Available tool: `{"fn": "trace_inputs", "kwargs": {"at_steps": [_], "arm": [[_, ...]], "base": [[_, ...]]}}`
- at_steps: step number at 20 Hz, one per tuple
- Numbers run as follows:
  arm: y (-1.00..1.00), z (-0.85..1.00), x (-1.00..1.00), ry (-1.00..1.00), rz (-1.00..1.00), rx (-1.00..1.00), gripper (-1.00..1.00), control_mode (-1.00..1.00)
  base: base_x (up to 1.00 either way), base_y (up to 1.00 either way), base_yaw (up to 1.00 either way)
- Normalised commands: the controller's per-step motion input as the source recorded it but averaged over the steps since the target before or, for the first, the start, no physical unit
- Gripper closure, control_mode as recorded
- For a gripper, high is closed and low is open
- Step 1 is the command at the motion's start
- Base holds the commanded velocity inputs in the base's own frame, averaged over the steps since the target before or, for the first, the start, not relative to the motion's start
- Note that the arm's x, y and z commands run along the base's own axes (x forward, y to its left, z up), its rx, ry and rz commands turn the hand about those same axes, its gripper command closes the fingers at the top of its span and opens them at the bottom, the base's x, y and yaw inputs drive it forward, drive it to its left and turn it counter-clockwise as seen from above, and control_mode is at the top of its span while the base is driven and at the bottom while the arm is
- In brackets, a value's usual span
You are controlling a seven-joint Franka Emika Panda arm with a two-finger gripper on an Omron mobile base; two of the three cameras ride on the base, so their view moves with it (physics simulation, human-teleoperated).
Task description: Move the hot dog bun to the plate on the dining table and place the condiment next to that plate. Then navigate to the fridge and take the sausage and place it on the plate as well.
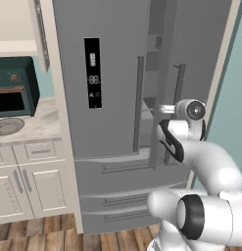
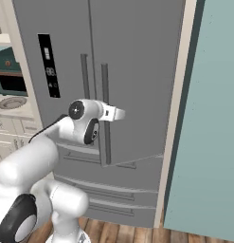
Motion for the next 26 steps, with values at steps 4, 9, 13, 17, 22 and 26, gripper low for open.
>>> {"fn": "trace_inputs", "kwargs": {"at_steps": [4, 9, 13, 17, 22, 26], "arm": [[-0.76, 0.4, -0.38, 0.03, -0.14, 0.03, 1.0, -1.0], [-0.55, 0.47, -0.17, 0.19, -0.13, 0.01, -1.0, -1.0], [-0.25, 0.16, -0.26, 0.1, -0.07, 0.0, -1.0, -1.0], [0.05, 0.0, -0.74, -0.14, 0.06, 0.0, -1.0, -1.0], [0.58, 0.13, -0.48, 0.01, 0.12, -0.08, -1.0, -1.0], [0.84, 0.34, -0.06, 0.15, 0.16, -0.19, -1.0, -1.0]], "base": [[0.0, 0.0, 0.0], [0.0, 0.0, 0.0], [0.0, 0.0, 0.0], [0.0, 0.0, 0.0], [0.0, 0.0, 0.0], [0.0, 0.0, 0.0]]}}
